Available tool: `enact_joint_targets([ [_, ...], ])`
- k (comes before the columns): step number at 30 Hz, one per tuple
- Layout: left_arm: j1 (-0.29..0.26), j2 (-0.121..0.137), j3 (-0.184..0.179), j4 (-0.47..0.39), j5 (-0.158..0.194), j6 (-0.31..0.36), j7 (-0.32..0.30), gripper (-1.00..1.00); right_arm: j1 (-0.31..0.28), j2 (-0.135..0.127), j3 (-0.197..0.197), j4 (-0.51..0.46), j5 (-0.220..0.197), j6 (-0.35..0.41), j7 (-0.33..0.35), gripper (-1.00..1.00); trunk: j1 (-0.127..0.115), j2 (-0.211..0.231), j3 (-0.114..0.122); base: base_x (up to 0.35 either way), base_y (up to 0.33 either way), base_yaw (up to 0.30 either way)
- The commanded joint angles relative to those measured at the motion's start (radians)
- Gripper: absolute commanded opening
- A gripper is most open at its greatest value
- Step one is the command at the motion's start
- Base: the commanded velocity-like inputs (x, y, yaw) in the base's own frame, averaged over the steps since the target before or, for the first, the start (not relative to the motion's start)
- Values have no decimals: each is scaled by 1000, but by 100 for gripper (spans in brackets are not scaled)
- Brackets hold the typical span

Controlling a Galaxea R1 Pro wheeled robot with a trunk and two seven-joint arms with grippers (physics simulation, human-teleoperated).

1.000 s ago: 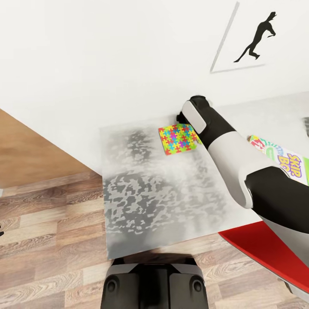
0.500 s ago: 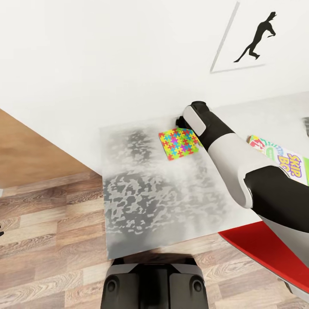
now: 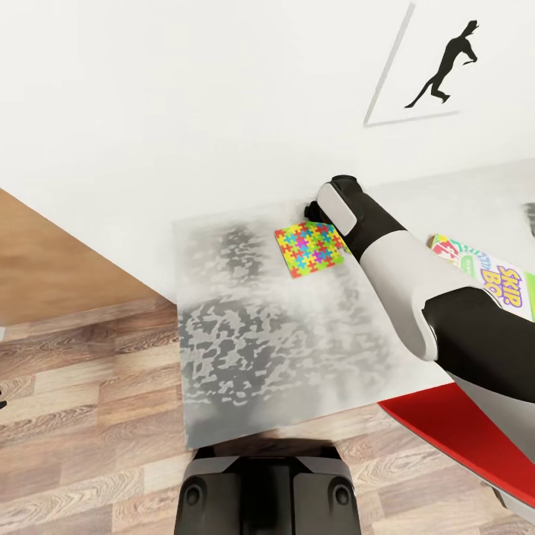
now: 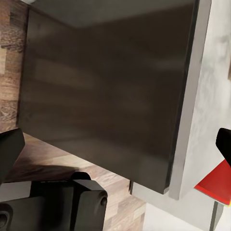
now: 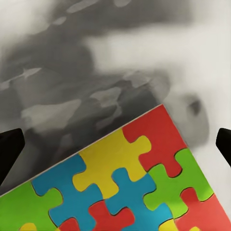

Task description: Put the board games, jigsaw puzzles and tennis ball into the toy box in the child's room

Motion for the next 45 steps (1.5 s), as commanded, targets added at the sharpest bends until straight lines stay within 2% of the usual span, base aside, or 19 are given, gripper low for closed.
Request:
enact_joint_targets([
  [1,0,0,0,0,-1,11,-5,100,-1,-1,8,-1,-10,3,-8,100,1,-2,-1,-30,7,0],
  [21,0,0,0,0,-1,12,-5,100,-2,-1,8,-1,-11,4,-8,100,1,-2,-1,-114,176,0],
  [45,0,1,1,0,-1,12,-5,100,-5,-1,7,-2,-11,10,-8,100,1,-2,-1,-196,187,0],
])
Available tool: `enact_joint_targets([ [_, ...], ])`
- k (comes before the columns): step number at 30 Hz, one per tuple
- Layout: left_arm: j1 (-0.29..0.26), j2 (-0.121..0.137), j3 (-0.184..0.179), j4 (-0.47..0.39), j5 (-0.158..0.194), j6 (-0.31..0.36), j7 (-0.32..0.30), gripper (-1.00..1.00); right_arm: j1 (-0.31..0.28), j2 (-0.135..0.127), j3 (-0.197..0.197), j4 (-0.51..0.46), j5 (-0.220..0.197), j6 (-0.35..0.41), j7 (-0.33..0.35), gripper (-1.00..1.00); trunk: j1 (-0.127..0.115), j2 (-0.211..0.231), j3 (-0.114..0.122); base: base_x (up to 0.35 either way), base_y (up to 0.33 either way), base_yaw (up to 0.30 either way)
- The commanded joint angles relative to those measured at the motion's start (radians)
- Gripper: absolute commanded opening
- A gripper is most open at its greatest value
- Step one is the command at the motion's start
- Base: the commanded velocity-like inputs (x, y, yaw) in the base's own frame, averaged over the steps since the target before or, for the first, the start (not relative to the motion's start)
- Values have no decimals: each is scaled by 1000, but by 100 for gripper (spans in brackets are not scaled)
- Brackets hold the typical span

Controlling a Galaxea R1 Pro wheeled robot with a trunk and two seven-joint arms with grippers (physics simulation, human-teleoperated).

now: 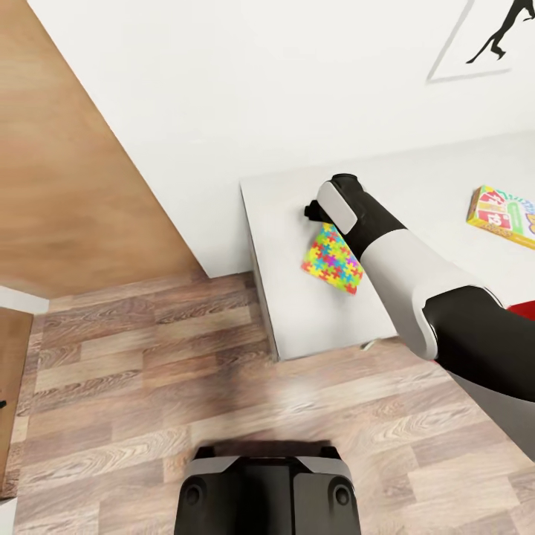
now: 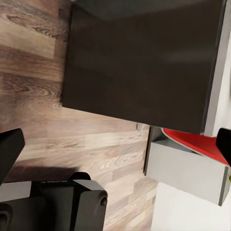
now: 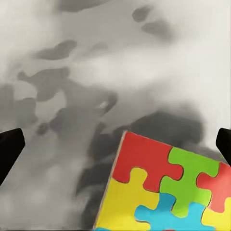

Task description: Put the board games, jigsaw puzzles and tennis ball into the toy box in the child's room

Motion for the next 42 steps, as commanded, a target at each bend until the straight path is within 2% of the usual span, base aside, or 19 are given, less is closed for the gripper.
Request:
enact_joint_targets([
  [1,-1,0,0,0,-1,11,-5,100,-1,-1,7,-1,-12,2,-9,100,0,-2,-1,-133,191,0],
  [11,-1,0,0,0,-1,11,-5,100,-6,-1,7,-1,-12,4,-9,100,0,-2,-1,-96,89,0],
  [22,-1,0,0,0,-1,11,-5,100,-14,-1,7,-1,-10,0,-10,100,0,-2,-1,-8,-128,0],
  [42,-1,0,0,0,-1,11,-5,100,-15,-2,7,-1,-10,0,-10,100,0,-2,-1,-58,-12,0],
])
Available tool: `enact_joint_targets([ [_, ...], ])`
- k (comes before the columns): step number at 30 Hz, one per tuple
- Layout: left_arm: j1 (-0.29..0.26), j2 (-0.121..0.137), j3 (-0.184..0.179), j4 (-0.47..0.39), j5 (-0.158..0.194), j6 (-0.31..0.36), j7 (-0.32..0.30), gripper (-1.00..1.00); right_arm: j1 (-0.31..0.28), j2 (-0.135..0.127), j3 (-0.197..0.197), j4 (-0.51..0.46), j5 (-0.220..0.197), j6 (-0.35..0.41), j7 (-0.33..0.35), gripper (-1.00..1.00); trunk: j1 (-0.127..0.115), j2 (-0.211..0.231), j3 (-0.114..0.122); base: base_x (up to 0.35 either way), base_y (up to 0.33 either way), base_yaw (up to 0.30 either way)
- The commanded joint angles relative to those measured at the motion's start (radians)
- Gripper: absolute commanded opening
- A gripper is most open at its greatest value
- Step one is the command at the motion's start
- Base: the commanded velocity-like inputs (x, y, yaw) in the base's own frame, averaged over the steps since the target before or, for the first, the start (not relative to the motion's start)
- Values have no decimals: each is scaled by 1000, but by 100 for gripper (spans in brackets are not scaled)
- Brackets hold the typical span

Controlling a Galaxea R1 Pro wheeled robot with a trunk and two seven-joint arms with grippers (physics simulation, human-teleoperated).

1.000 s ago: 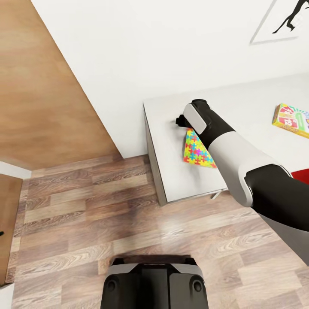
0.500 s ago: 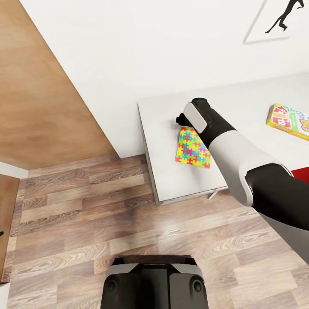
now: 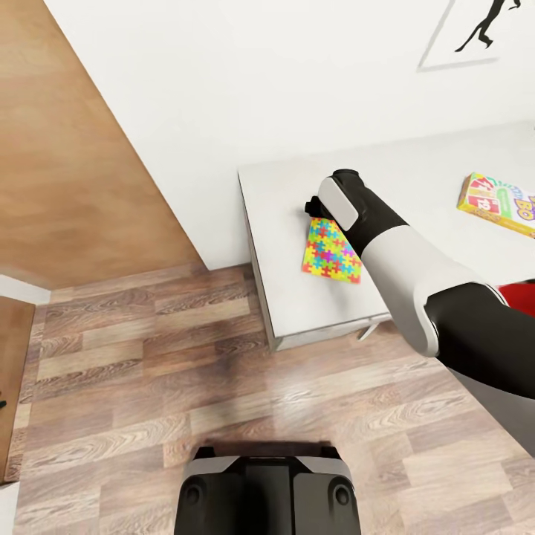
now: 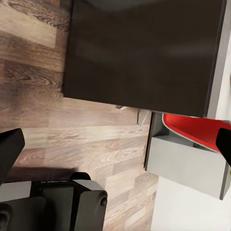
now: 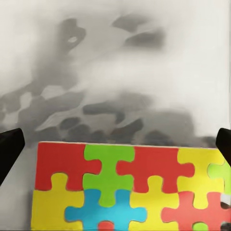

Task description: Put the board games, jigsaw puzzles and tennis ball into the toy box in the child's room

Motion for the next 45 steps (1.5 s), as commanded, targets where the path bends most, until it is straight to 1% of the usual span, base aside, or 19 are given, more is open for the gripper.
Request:
enact_joint_targets([
  [1,0,0,0,0,-1,11,-5,100,-1,-1,8,-1,-11,3,-8,100,0,-2,-1,-130,-1,0],
  [10,0,0,0,0,-1,11,-5,100,-1,-2,8,-1,-11,3,-8,100,0,-2,-1,-185,76,0],
  [19,0,0,0,0,-1,11,-5,100,-1,-2,8,-1,-11,3,-8,100,0,-2,-1,-60,37,0],
  [30,0,0,0,0,-1,11,-5,100,-1,-2,8,-1,-11,4,-8,100,0,-2,-1,-142,84,0],
  [38,0,0,0,0,-1,11,-5,100,-1,-2,8,-1,-11,4,-8,100,0,-2,-1,-243,101,0],
  [45,0,1,0,0,-1,11,-5,100,-1,-2,8,-1,-12,5,-8,100,0,-2,-1,-255,21,0],
])
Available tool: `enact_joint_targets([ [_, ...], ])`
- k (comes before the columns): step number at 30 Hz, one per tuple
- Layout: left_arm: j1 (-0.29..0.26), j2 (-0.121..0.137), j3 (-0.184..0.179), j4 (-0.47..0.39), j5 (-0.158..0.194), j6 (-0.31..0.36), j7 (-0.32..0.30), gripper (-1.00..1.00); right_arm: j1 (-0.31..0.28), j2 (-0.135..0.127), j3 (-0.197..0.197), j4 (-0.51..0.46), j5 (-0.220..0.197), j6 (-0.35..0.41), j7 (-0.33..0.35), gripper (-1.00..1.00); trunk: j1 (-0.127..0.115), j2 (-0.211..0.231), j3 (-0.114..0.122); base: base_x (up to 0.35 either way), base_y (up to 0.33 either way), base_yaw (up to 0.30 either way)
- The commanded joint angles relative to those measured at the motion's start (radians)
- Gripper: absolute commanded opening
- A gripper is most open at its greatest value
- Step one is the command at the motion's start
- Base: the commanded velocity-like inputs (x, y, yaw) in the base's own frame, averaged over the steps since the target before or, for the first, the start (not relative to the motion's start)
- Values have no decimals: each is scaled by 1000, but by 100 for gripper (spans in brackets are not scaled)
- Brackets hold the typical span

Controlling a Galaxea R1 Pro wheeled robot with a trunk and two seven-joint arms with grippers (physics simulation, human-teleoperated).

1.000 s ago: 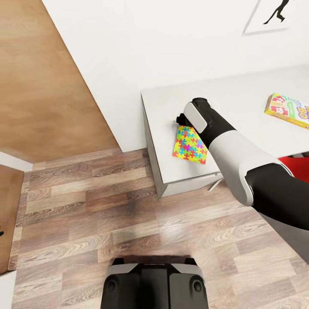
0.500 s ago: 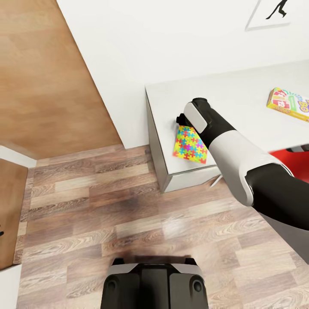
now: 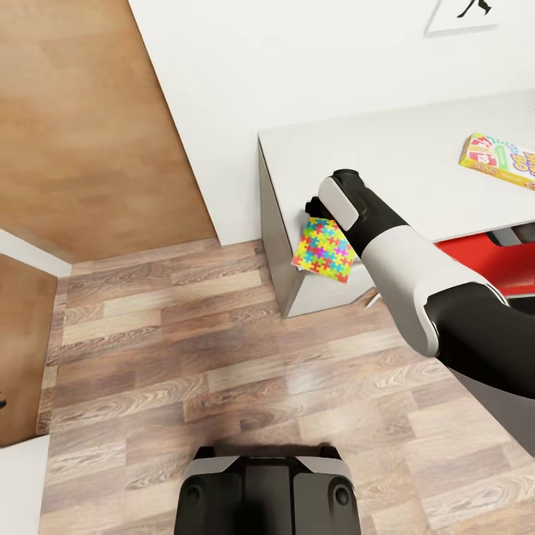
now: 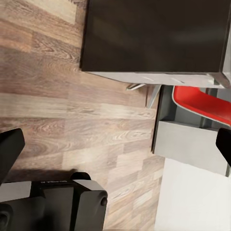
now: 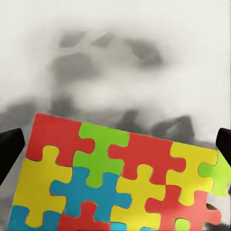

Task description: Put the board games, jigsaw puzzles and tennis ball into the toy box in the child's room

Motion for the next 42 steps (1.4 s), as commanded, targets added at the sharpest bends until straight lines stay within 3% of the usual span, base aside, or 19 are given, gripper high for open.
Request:
enact_joint_targets([
  [1,0,0,0,0,-1,11,-5,100,-1,-1,8,-1,-11,3,-9,100,0,-2,-1,-184,5,0],
  [19,0,0,0,0,-1,11,-5,100,-5,-3,5,-9,-9,-39,-17,100,0,-2,-1,-22,1,0],
  [34,0,0,0,0,-1,10,-5,100,-119,-1,0,-21,-10,-55,-32,100,0,-2,-1,0,0,0],
  [42,0,0,0,0,-1,9,-5,100,-132,-4,-4,-69,-11,-40,-44,100,0,-2,-1,0,0,0],
])
